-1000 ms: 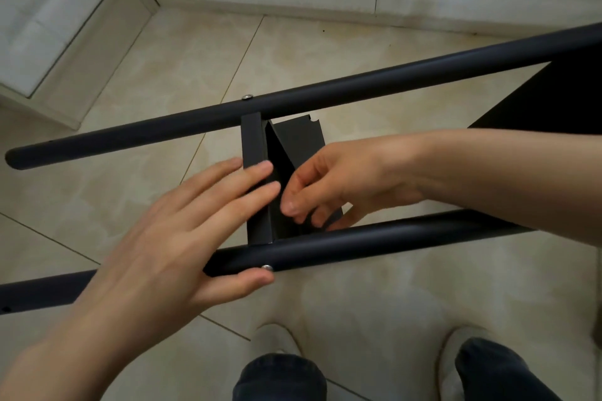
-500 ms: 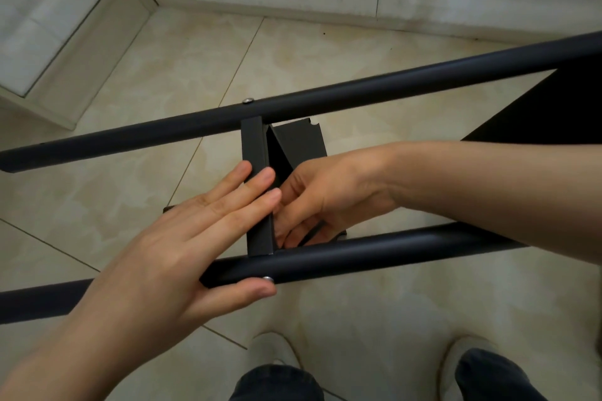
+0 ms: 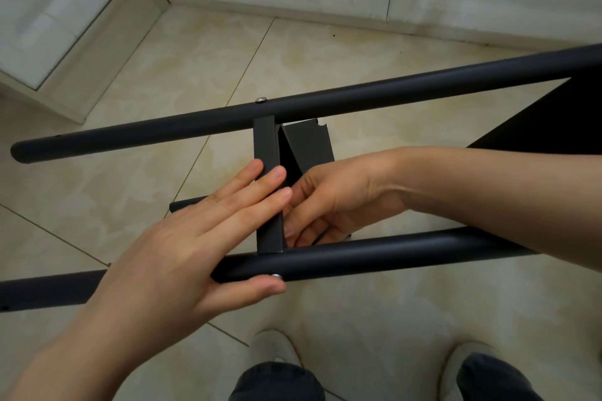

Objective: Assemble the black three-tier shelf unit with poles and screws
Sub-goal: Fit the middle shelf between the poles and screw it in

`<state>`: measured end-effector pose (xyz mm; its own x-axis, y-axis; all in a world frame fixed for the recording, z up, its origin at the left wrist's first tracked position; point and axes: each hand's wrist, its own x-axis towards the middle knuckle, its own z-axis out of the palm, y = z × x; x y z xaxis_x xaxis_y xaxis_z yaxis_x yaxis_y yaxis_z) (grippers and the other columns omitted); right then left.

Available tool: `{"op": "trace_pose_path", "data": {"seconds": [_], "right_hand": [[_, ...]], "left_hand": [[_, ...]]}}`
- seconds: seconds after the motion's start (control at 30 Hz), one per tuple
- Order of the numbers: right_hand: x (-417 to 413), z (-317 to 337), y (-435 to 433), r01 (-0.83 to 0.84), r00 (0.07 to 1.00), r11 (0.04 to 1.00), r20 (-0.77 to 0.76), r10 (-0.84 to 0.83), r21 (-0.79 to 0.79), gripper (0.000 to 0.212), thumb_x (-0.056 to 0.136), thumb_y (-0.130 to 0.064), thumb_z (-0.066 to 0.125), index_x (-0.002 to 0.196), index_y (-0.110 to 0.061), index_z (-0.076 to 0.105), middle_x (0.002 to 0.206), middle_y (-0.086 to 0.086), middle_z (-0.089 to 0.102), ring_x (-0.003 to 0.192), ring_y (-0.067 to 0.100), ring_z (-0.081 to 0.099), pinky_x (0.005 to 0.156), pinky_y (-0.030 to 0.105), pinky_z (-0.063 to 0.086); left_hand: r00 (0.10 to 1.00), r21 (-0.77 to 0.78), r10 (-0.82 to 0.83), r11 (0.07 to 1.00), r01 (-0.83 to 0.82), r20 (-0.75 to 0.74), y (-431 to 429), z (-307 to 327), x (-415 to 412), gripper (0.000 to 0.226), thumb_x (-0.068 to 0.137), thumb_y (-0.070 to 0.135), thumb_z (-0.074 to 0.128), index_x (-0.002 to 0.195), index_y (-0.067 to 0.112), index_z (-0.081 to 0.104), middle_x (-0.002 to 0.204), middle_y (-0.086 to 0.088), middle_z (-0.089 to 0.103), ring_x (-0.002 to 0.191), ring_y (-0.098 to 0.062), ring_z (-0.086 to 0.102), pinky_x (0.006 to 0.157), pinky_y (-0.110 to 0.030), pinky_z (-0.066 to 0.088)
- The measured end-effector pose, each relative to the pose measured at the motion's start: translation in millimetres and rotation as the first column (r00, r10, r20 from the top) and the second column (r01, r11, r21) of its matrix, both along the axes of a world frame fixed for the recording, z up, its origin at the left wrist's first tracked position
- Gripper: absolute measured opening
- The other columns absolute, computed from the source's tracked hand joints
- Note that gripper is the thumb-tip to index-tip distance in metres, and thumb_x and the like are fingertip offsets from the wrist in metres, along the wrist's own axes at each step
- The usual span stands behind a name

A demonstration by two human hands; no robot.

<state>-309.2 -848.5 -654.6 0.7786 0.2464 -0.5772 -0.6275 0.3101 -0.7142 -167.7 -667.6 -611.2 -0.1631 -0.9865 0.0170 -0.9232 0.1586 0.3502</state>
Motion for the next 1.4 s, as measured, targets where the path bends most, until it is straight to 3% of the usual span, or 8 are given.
{"op": "trace_pose_path", "data": {"seconds": [0.3,0.57,0.77,0.97,1.2,1.4], "right_hand": [[-0.3,1.3,-3.0,-0.022,0.999,0.999,0.043,0.024,-0.046,0.011,0.096,-0.008,0.06,0.095,-0.011,0.07,0.088,0.005,0.072,0.082,0.016,0.068,0.085,0.03,0.053],[0.2,-2.0,-4.6,-0.057,0.998,0.998,0.02,0.056,0.011,0.015,0.093,-0.008,0.062,0.087,-0.015,0.073,0.086,0.004,0.074,0.08,0.015,0.069,0.084,0.033,0.056],[1.0,-4.5,-1.8,-0.076,0.997,0.997,-0.023,0.077,0.012,0.013,0.092,-0.018,0.062,0.085,-0.012,0.072,0.08,0.003,0.071,0.075,0.014,0.065,0.081,0.029,0.053],[-0.7,-1.8,-2.1,-0.079,0.997,0.997,-0.023,0.08,0.026,0.013,0.079,-0.024,0.068,0.083,-0.012,0.073,0.08,0.003,0.071,0.073,0.013,0.066,0.079,0.029,0.053],[-0.7,-4.3,2.8,-0.068,0.997,0.998,-0.023,0.068,0.002,0.019,0.096,-0.018,0.059,0.082,-0.015,0.072,0.082,0.003,0.07,0.076,0.015,0.065,0.084,0.034,0.05],[-2.4,1.3,-2.9,-0.088,0.996,0.996,-0.003,0.088,0.004,0.02,0.094,-0.015,0.061,0.079,-0.016,0.074,0.084,0.003,0.071,0.077,0.015,0.066,0.087,0.037,0.051]], "left_hand": [[1.0,0.01,0.004,1.0,-0.004,0.016,0.0,0.5,0.3,0.075,0.09,0.06,0.056,0.151,0.021,0.041,0.163,0.009,0.034,0.152,-0.012,0.028,0.117,-0.02,0.028],[1.0,0.008,0.009,1.0,-0.009,0.014,-0.5,0.6,-0.7,0.074,0.089,0.059,0.057,0.15,0.02,0.043,0.162,0.009,0.035,0.151,-0.012,0.029,0.117,-0.021,0.029],[1.0,0.009,0.015,1.0,-0.015,0.004,0.0,1.6,-2.3,0.073,0.088,0.058,0.058,0.149,0.019,0.045,0.162,0.007,0.037,0.151,-0.013,0.029,0.116,-0.024,0.032],[0.999,-0.003,0.008,1.0,-0.008,0.036,0.0,2.4,-4.2,0.07,0.09,0.058,0.054,0.148,0.02,0.044,0.16,0.005,0.036,0.152,-0.01,0.026,0.106,-0.027,0.039],[0.999,-0.018,0.002,1.0,-0.001,0.034,1.3,0.9,-3.6,0.073,0.09,0.058,0.055,0.15,0.018,0.043,0.161,0.005,0.035,0.152,-0.013,0.028,0.103,-0.032,0.042],[1.0,-0.032,0.004,0.999,-0.003,0.03,0.1,-0.4,-1.7,0.075,0.09,0.059,0.055,0.15,0.017,0.04,0.161,0.005,0.036,0.152,-0.013,0.029,0.105,-0.033,0.042]]}}
